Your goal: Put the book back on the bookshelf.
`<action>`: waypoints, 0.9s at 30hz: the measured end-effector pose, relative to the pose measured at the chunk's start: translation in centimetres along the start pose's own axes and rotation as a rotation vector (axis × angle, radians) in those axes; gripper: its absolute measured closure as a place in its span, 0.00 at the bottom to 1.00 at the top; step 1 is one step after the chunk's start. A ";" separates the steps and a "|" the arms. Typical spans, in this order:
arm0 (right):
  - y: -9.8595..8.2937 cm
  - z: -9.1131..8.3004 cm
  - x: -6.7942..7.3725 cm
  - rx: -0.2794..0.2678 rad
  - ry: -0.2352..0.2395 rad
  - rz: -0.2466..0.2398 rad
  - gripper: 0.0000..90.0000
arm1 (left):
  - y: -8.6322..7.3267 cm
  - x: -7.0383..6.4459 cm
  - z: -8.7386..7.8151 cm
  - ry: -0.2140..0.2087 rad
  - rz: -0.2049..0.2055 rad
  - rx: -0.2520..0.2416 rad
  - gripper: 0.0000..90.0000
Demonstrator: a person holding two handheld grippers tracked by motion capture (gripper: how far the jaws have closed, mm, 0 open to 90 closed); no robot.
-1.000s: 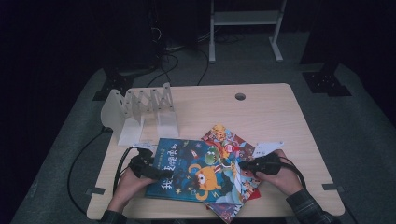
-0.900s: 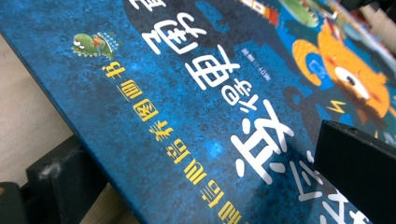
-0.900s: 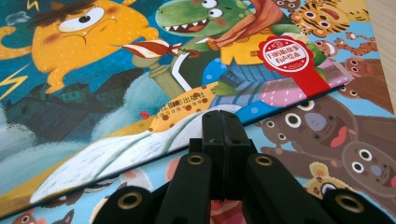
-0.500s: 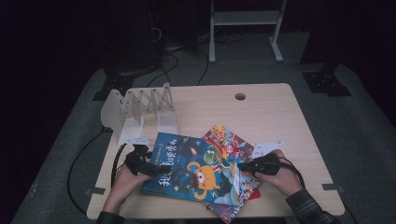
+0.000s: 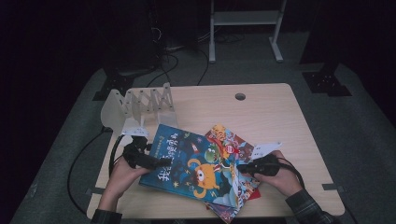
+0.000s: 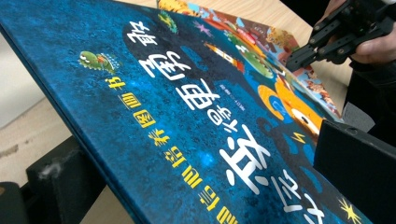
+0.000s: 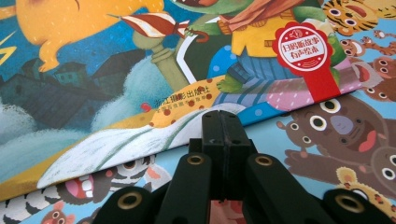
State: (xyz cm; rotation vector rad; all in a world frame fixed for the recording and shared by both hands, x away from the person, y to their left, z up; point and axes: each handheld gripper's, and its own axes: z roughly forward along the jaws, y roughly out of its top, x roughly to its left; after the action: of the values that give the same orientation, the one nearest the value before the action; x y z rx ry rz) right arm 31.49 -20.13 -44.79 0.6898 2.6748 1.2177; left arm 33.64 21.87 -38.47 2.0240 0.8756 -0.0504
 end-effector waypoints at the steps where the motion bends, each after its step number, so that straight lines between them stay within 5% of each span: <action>1: 0.0 0.0 0.0 0.000 0.000 0.001 0.99 | 0.2 -0.1 -0.1 0.000 0.002 0.001 0.00; 12: 0.0 0.0 0.3 -0.004 -0.001 0.001 0.99 | 2.8 -1.4 -0.7 -0.028 0.025 0.030 0.00; 27: -0.2 0.1 1.0 -0.013 0.015 -0.009 0.99 | 6.4 -2.0 -2.0 -0.024 0.029 0.079 0.23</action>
State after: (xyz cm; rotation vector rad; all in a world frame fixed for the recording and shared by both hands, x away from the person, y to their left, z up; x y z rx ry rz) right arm 30.60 -19.72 -44.89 0.6690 2.6765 1.2419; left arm 35.34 20.06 -31.93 2.1051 0.8408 -0.0939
